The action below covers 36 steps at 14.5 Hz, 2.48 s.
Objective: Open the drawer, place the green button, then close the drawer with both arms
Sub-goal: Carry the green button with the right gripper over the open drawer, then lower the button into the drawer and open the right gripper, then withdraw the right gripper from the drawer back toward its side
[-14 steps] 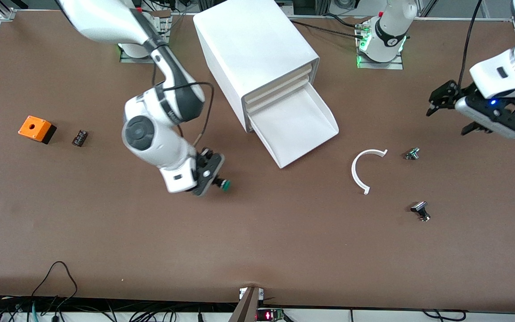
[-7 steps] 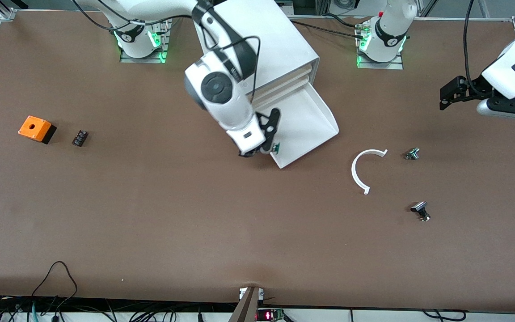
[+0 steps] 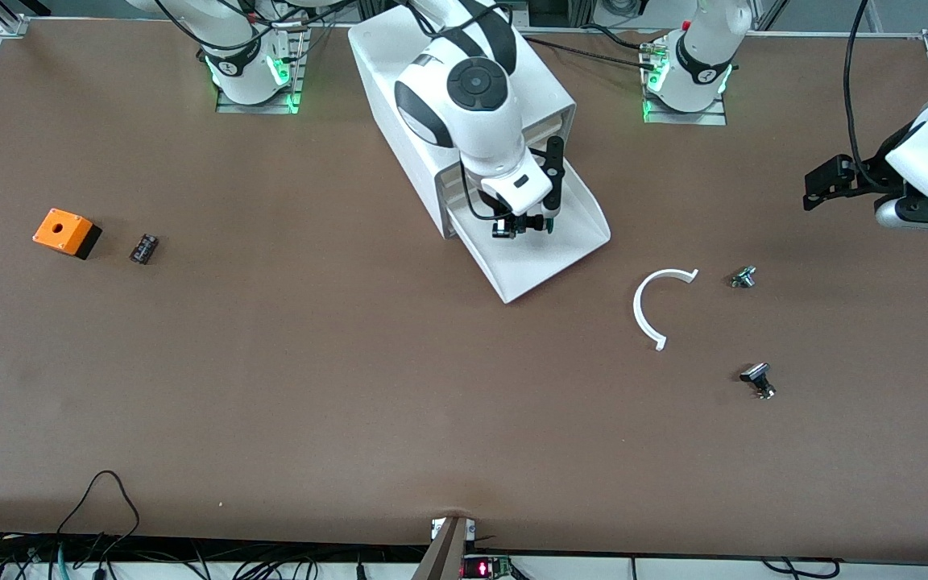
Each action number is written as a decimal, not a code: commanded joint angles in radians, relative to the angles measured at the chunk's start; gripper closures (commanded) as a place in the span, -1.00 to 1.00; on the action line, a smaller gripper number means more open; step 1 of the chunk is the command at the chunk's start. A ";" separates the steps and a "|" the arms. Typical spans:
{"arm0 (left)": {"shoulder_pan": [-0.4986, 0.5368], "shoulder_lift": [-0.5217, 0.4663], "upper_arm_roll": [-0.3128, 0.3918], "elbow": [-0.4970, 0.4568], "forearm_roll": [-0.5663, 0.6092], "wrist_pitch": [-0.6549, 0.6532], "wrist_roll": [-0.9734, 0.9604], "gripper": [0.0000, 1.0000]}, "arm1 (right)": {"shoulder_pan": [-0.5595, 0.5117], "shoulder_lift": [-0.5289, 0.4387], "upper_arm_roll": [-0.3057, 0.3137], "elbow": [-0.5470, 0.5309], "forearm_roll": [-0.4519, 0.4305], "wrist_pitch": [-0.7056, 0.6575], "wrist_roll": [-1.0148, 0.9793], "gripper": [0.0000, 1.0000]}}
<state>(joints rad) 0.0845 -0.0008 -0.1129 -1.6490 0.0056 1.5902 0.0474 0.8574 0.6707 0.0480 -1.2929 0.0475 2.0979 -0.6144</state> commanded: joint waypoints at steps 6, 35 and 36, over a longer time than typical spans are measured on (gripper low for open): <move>0.006 0.027 -0.011 0.052 0.005 -0.018 0.000 -1.00 | 0.035 0.124 -0.014 0.043 -0.081 0.010 -0.028 0.64; -0.003 0.028 -0.013 0.054 0.005 -0.024 -0.006 -1.00 | -0.064 -0.069 -0.140 0.026 0.000 0.044 0.534 -1.00; -0.006 0.028 -0.014 0.054 0.005 -0.024 -0.006 -1.00 | -0.086 -0.071 -0.140 0.020 0.002 0.022 0.606 -1.00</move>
<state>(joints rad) 0.0826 0.0099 -0.1215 -1.6293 0.0056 1.5902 0.0466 0.8069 0.6234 -0.0968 -1.2464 0.0329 2.1582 -0.1235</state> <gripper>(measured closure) 0.000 0.000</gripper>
